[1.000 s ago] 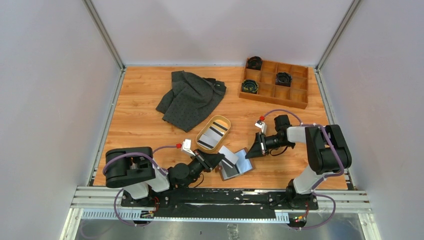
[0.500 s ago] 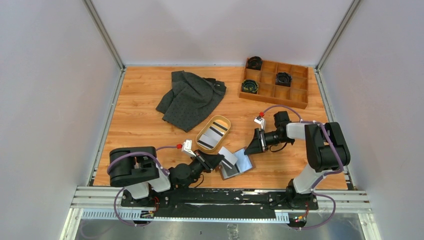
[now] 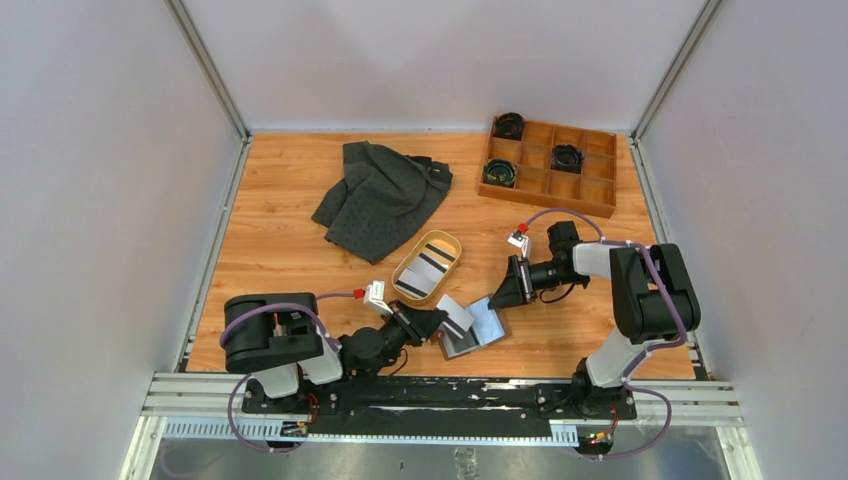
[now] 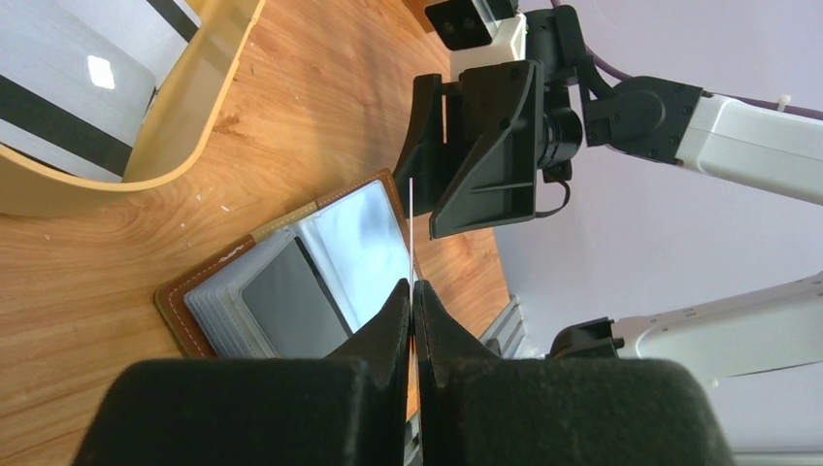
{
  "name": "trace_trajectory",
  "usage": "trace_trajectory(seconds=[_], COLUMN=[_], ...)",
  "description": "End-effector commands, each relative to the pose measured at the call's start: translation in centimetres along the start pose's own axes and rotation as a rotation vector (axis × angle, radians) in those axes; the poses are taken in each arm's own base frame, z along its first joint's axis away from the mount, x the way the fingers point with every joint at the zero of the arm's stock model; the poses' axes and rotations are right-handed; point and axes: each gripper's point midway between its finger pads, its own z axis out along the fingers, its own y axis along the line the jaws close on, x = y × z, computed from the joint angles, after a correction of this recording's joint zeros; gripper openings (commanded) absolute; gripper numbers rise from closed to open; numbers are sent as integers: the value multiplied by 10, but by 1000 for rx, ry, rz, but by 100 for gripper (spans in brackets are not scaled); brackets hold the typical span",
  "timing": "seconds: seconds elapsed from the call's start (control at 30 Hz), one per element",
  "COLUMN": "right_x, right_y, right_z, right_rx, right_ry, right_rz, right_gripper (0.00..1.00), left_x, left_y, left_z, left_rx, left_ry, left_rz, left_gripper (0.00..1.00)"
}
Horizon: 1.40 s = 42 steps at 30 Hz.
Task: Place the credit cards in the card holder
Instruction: Insert the credit card into the card holder.
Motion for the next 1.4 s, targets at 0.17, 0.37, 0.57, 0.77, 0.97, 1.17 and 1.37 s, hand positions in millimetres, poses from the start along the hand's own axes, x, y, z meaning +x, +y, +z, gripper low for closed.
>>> trace_trajectory(seconds=[0.17,0.37,0.57,0.77,0.97,1.17,1.37], right_x=[-1,-1,-1,0,0,0,0], right_y=[-4,-6,-10,-11,-13,-13,-13], right_z=[-2,-2,-2,-2,-2,-2,-1], right_rx=[4,19,37,41,45,45,44], right_ry=[7,11,17,19,21,22,23], right_rz=[10,11,22,26,29,34,33], right_gripper=[56,55,52,50,50,50,50], left_x=[-9,-3,9,13,27,26,33], left_y=[7,19,33,39,43,45,54], left_z=[7,12,13,10,5,3,3], left_rx=[-32,-69,-106,-132,-194,-237,-282], left_ry=[-79,-80,-48,-28,30,30,42], left_rz=[65,53,10,-10,-21,-6,-26], left_gripper=[0,0,0,0,0,0,0])
